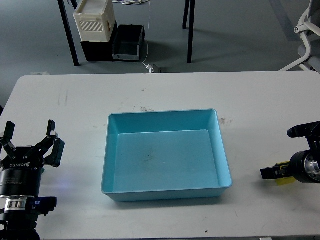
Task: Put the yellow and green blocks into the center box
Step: 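Close the right gripper on the yellow cube, then carry the yellow cube with the right gripper into the blue tray, then open the right gripper to release the cube in the tray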
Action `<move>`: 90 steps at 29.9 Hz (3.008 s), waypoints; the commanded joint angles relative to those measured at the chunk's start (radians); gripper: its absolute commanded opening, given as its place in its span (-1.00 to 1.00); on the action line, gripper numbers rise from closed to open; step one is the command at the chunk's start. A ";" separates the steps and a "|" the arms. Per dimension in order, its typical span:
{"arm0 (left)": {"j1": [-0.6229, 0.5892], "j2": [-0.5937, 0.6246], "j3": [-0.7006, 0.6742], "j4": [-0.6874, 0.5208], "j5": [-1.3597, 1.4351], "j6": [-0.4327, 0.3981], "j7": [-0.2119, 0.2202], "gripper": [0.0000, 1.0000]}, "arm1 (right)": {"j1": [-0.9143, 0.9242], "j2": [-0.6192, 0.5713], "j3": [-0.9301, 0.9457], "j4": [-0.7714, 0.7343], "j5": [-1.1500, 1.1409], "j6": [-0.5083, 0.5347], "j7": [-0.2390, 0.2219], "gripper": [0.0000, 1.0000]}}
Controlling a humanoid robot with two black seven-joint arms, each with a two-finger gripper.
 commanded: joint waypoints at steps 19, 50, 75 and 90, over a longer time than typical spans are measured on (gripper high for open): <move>0.002 0.000 0.002 0.000 0.003 0.000 0.000 1.00 | 0.083 -0.031 0.132 0.106 -0.059 0.000 0.000 -1.00; 0.003 0.000 0.005 0.001 0.004 0.000 -0.002 0.99 | 0.418 0.845 -0.139 -0.365 0.245 0.000 0.000 -1.00; 0.002 0.000 0.008 0.029 0.003 0.000 0.000 0.99 | 0.438 0.860 -0.138 -0.474 0.254 0.000 0.000 1.00; 0.002 0.000 0.008 0.028 0.003 0.000 0.000 0.99 | 0.599 0.597 0.107 -0.477 0.568 0.000 0.000 1.00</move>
